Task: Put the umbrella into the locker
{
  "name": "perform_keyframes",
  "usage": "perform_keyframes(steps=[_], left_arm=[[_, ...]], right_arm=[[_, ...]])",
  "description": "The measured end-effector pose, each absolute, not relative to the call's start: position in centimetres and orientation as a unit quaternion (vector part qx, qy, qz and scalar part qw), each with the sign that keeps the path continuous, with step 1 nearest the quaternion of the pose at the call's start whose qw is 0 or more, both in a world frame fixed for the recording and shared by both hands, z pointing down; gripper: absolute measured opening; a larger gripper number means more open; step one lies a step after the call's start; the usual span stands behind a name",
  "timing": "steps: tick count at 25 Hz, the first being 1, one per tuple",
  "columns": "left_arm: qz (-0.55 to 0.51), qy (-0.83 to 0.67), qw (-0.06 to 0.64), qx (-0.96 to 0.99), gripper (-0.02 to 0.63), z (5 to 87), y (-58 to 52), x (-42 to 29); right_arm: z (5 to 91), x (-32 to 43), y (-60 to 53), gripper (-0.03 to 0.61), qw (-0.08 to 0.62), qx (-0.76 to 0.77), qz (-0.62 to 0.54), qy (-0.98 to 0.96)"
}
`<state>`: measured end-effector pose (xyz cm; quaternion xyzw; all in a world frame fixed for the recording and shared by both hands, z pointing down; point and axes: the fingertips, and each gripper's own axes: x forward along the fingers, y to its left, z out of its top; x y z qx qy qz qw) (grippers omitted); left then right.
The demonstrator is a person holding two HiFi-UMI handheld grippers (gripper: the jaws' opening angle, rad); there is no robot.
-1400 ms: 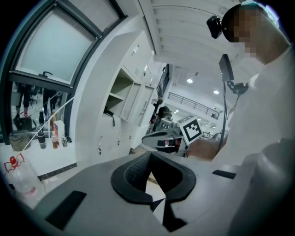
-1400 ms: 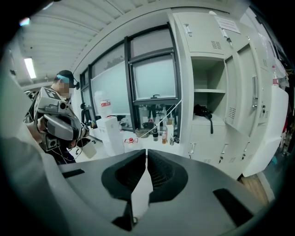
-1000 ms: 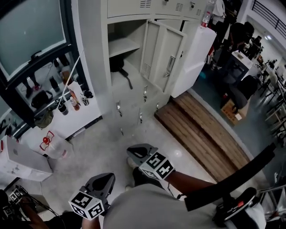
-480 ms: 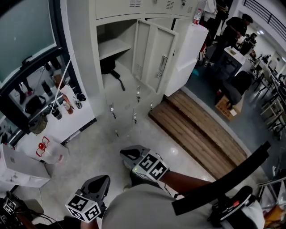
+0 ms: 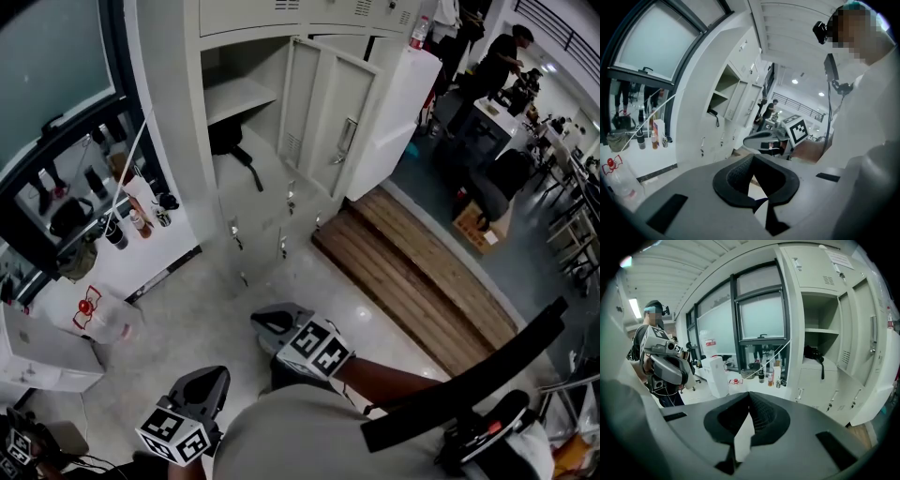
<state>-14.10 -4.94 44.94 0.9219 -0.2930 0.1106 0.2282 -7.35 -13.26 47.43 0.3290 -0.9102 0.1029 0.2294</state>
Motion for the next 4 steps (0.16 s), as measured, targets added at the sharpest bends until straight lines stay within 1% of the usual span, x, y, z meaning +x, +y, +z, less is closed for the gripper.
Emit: perform_keyframes(steps=[4], left_arm=[[0.113, -0.285, 0.231, 0.923, 0.009, 45.1, -6.2, -13.1]], right_arm=[[47.6, -6.0, -14.6, 0.017, 0.231, 0.339, 0.108, -0.906]])
